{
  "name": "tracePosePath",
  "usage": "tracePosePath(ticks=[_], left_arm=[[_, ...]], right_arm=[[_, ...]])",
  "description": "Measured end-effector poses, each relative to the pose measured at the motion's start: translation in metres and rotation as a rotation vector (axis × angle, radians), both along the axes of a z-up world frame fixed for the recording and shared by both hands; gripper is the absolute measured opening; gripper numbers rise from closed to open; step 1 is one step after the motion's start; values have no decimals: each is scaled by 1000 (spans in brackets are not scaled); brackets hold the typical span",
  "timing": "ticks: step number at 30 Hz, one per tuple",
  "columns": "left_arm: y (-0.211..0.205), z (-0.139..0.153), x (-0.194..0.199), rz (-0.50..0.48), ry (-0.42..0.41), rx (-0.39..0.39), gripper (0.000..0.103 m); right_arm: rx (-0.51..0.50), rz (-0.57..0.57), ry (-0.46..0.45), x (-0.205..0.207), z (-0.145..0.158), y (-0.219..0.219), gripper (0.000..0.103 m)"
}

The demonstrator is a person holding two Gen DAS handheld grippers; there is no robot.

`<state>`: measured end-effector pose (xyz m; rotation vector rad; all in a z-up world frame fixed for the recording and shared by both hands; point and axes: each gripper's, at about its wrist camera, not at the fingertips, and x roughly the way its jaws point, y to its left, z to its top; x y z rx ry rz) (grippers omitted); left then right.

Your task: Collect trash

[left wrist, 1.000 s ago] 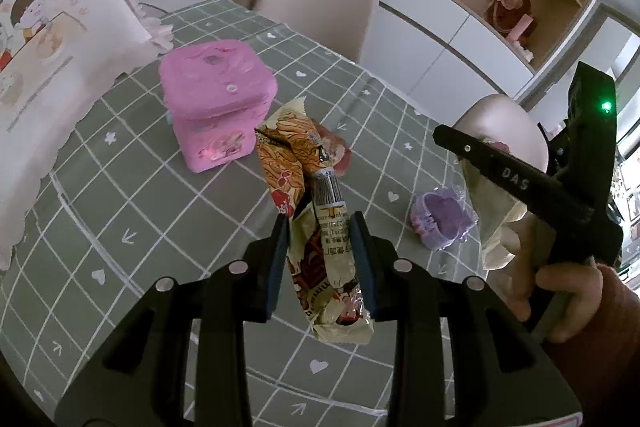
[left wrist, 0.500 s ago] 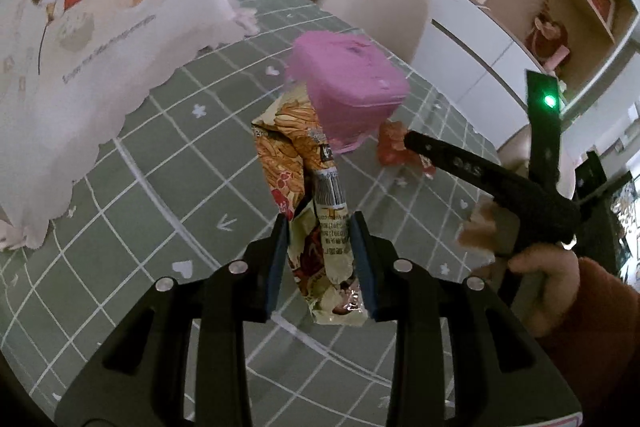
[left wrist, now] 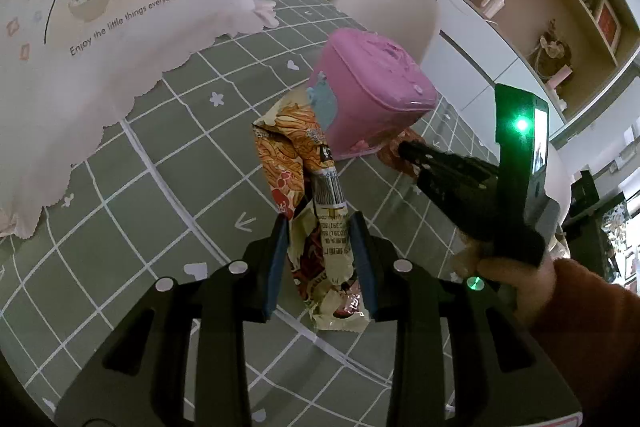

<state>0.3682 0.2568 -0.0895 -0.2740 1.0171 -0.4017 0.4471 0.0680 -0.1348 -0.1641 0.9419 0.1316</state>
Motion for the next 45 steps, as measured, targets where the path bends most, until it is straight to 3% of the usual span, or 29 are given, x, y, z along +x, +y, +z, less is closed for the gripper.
tracePosePath(ticks=[6, 13, 15, 16, 17, 19, 29, 33, 34, 36, 39, 42, 44, 45], left_arm=[[-9, 10, -3, -16, -6, -5, 30], [-19, 12, -3, -35, -7, -6, 30], [-22, 11, -2, -40, -8, 0, 30], [-23, 11, -1, -42, -8, 1, 30], [-24, 11, -1, -45, -7, 2, 30], [-24, 9, 0, -51, -6, 7, 30], [-15, 0, 3, -38, 10, 13, 30], [-9, -3, 4, -23, 17, -2, 30], [-8, -4, 4, -21, 18, -7, 30], [-6, -5, 5, -16, 21, -14, 30], [-5, -8, 6, -15, 26, -17, 30], [-5, -7, 5, -14, 28, -12, 30], [-7, -4, 3, -14, 24, -6, 30], [-8, -2, 2, -17, 19, -4, 30]], right_arm=[[114, 9, 2, -25, 14, -9, 3], [285, -121, -5, -46, 40, -61, 5], [296, -166, -8, -48, 38, -68, 18], [325, -168, 2, -48, 35, -71, 43], [376, -173, 12, -48, 32, -74, 54], [411, -202, 10, -50, 27, -77, 54], [300, -183, 46, 2, 6, -37, 54], [229, -145, 23, 12, 0, -22, 63], [172, -119, 12, 11, -1, -14, 64], [105, -87, -7, 8, -4, -7, 64], [109, -53, -31, 3, -6, -11, 60], [135, -61, -30, -1, -3, -19, 25], [137, -70, -20, -3, 0, -24, 11], [139, -75, -23, -6, 3, -26, 11]])
